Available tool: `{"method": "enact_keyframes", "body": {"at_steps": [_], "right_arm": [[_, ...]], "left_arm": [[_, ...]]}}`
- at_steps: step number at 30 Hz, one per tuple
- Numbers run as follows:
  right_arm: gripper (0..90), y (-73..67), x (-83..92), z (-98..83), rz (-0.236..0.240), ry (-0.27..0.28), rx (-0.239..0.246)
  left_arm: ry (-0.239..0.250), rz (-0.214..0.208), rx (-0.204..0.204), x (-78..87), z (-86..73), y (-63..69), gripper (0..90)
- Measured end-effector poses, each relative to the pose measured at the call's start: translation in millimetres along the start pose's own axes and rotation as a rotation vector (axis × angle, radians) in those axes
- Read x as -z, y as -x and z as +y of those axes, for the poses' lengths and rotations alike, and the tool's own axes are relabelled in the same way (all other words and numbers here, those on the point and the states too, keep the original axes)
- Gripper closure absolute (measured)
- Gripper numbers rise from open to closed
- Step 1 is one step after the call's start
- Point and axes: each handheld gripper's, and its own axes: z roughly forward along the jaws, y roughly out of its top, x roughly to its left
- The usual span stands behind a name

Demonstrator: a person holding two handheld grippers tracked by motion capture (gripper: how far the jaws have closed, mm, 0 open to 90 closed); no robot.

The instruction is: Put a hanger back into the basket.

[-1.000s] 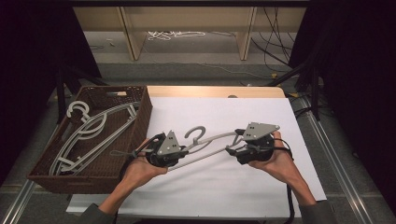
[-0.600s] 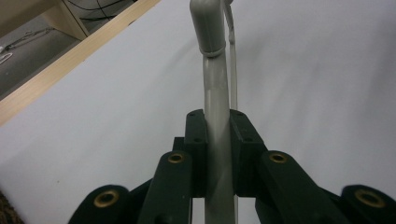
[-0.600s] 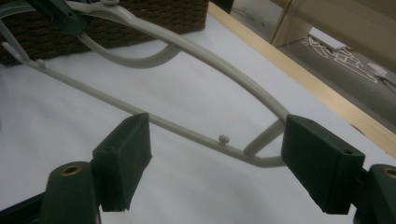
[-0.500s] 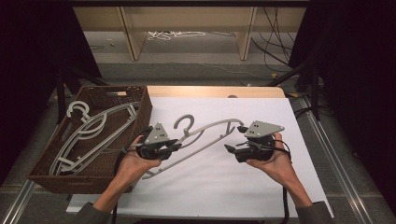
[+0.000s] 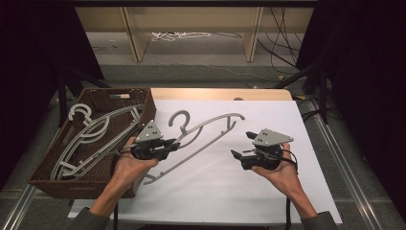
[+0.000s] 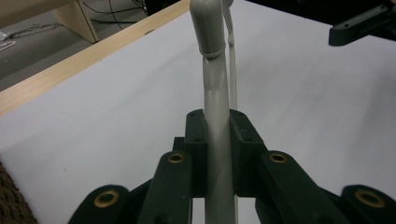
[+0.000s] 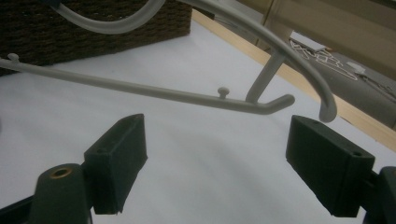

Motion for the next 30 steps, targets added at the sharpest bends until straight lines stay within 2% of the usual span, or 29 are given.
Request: {"method": "enact_keyframes", "body": {"at_steps": [2,6,7,11,18,25,27,30], "right_arm": [[20.7,-2.0,-0.8,-2.8,-0.006,0.018,-0.009],[19.2,-4.2,0.7,-4.9,-0.007,0.012,-0.015],[19.1,-4.7,0.7,-5.4,-0.019,0.024,-0.013],[19.6,-6.7,3.8,-9.3,-0.029,0.057,-0.024],[19.5,-12.4,3.4,-16.9,-0.010,0.057,-0.049],[19.6,-15.7,2.5,-18.1,-0.004,0.049,-0.029],[19.8,-15.9,2.7,-19.3,-0.003,0.049,-0.027],[19.8,-16.0,2.7,-20.4,-0.007,0.049,-0.026]], "left_arm": [[0.014,-0.003,0.013,2.9,1.1,-1.1,79.6],[0.041,-0.003,0.032,9.9,3.3,-3.4,79.5],[0.048,-0.008,0.043,12.0,3.7,-4.1,79.6],[0.061,0.002,0.048,18.2,5.8,-5.6,79.6],[0.095,-0.016,0.081,28.5,14.4,-9.5,79.6],[0.110,-0.033,0.100,42.4,38.6,-14.4,79.6],[0.118,-0.041,0.107,52.2,52.4,-19.6,79.6],[0.127,-0.029,0.099,60.5,61.6,-23.7,79.6]]}}
